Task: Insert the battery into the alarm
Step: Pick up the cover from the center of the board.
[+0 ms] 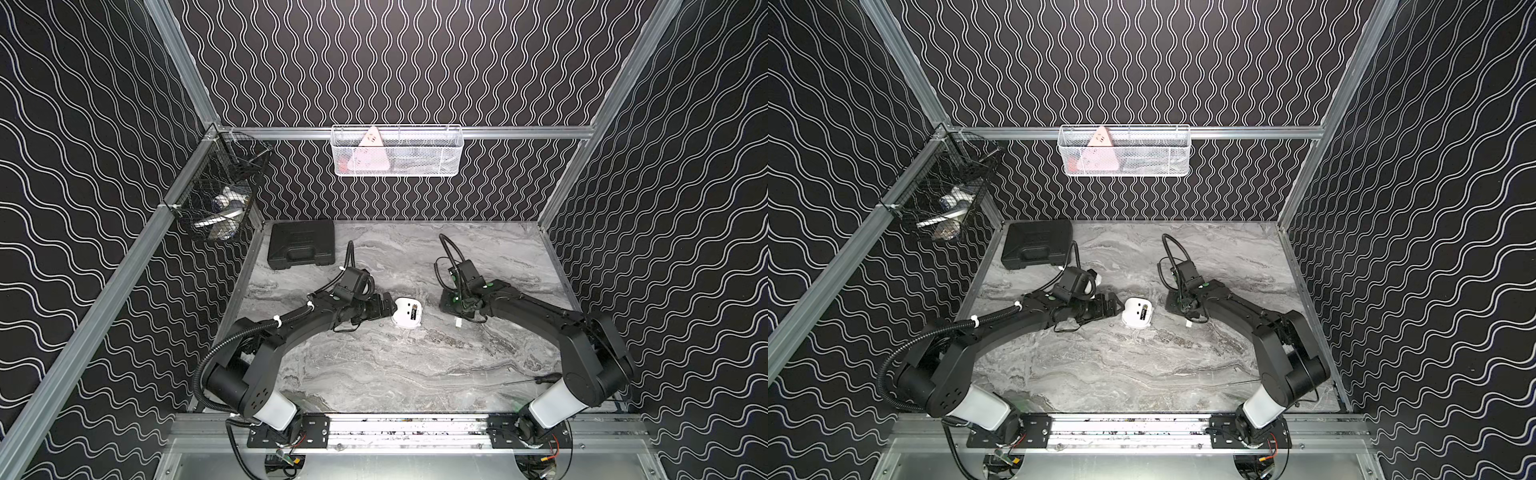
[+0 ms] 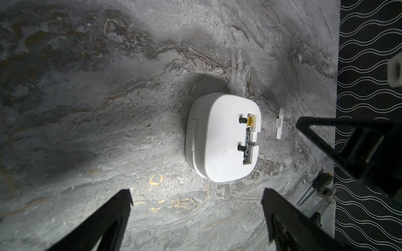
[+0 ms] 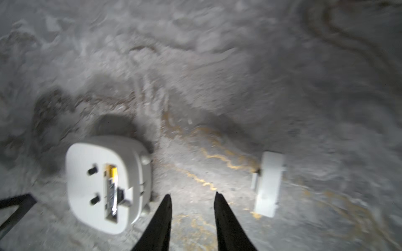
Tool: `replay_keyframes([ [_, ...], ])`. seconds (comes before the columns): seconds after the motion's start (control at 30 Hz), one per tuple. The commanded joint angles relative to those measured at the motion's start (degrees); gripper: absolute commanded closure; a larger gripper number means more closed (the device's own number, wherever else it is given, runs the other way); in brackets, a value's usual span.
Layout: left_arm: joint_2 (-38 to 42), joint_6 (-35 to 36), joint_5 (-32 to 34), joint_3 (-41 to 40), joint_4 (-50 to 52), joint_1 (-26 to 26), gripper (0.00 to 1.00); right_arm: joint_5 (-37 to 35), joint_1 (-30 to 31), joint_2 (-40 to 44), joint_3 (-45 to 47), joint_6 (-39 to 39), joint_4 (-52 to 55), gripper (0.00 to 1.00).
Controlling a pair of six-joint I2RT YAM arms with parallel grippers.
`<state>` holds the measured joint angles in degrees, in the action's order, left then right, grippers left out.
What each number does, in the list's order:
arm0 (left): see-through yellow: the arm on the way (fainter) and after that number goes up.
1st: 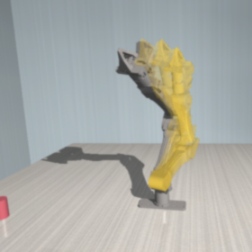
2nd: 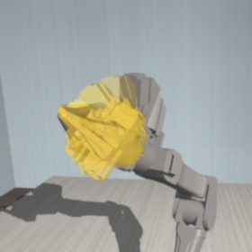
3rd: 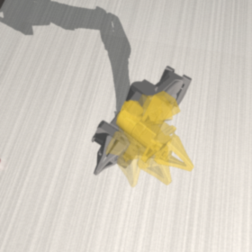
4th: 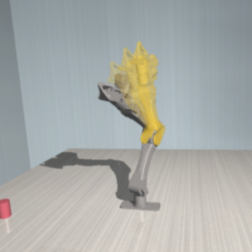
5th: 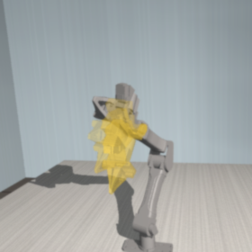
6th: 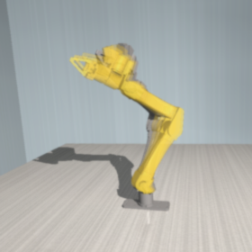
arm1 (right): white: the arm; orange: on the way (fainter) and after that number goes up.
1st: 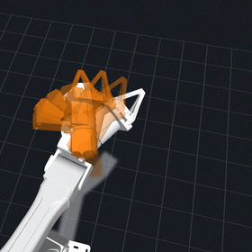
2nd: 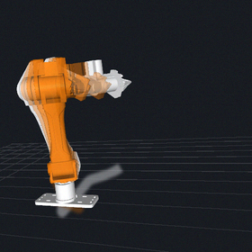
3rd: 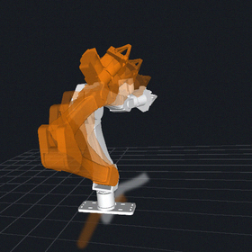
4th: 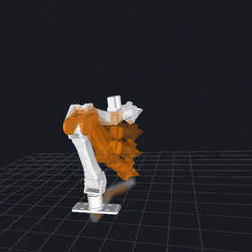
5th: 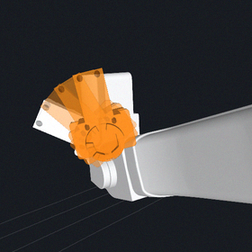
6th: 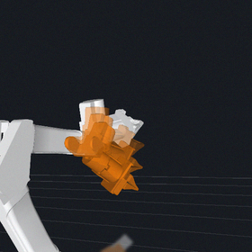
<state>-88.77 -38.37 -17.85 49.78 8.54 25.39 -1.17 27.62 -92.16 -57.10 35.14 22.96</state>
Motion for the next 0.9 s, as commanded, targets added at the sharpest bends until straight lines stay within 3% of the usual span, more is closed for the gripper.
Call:
replay_keyframes([
  [0.0, -0.91, 1.64, -1.03, 0.13, -2.76, 0.67, 0.01, -6.66, -1.18, -0.69, -1.08, 0.72, 5.88, 0.67],
  [0.07, -1.29, 2.07, -0.45, 0.47, -2.61, 1.26, 0.01, -6.64, -3.09, -2.4, -2.53, 0.57, 7.81, 0.75],
  [0.3, -1.74, 2.43, -0.08, 0.16, -2.84, 1.62, 0.01, -4.05, -3.07, -7.04, -4.74, 1.25, 8.83, 0.85],
  [0.87, -1.06, 2.41, 0.27, -0.21, -2.49, 1.62, 0.01, -2.02, -3.09, -10.66, -5.49, 1.18, 9.9, 0.87],
])
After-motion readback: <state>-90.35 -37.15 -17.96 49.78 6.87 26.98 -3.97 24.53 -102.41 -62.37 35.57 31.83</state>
